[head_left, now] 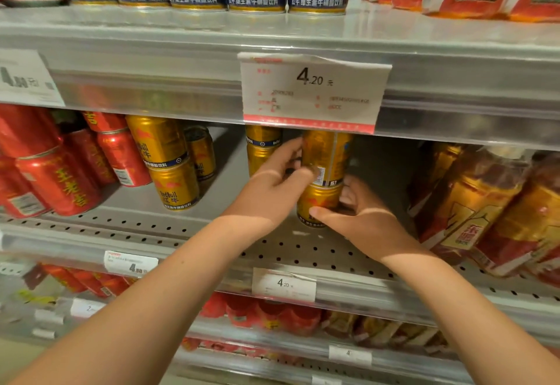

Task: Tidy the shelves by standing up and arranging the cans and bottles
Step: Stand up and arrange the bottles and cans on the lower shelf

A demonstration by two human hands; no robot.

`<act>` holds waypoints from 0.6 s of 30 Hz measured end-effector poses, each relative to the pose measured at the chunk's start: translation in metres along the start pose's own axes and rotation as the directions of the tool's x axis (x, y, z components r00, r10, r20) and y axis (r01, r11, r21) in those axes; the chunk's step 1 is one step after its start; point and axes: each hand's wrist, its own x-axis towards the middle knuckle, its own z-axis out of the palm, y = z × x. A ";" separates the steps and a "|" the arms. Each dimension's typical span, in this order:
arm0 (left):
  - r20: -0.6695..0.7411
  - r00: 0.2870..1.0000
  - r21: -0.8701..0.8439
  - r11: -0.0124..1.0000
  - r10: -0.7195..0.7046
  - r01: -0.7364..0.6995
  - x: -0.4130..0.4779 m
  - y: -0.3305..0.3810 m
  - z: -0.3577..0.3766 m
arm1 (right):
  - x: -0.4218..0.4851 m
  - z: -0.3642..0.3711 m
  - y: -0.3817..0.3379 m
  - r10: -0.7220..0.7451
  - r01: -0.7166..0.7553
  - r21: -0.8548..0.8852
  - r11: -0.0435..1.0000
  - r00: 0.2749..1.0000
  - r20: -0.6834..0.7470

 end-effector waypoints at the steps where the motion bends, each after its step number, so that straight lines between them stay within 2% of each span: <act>1: 0.002 1.000 -0.014 1.000 -0.003 0.003 0.001 0.001 0.000 | -0.001 0.000 0.000 -0.006 0.006 0.000 1.000 1.000 0.001; 6: -0.005 0.999 0.010 0.999 0.045 -0.045 0.002 -0.003 -0.006 | -0.004 0.004 -0.001 -0.025 0.025 0.015 1.000 0.999 -0.035; 9: -0.098 0.992 -0.028 0.996 0.086 -0.089 -0.003 -0.005 -0.013 | -0.004 0.009 0.003 -0.025 0.026 0.010 1.000 0.997 -0.074; 13: -0.168 0.985 -0.065 0.997 0.035 -0.047 -0.001 0.001 -0.011 | -0.005 0.008 0.002 -0.001 0.001 -0.006 1.000 0.998 -0.066; 15: -0.136 0.991 -0.068 0.998 -0.001 -0.008 0.006 0.009 -0.009 | -0.005 0.006 0.000 0.002 0.000 0.018 1.000 0.998 -0.059; 18: -0.015 0.999 -0.081 0.996 -0.032 0.031 0.009 0.015 -0.010 | -0.007 0.006 -0.003 -0.006 0.007 0.021 1.000 0.999 -0.047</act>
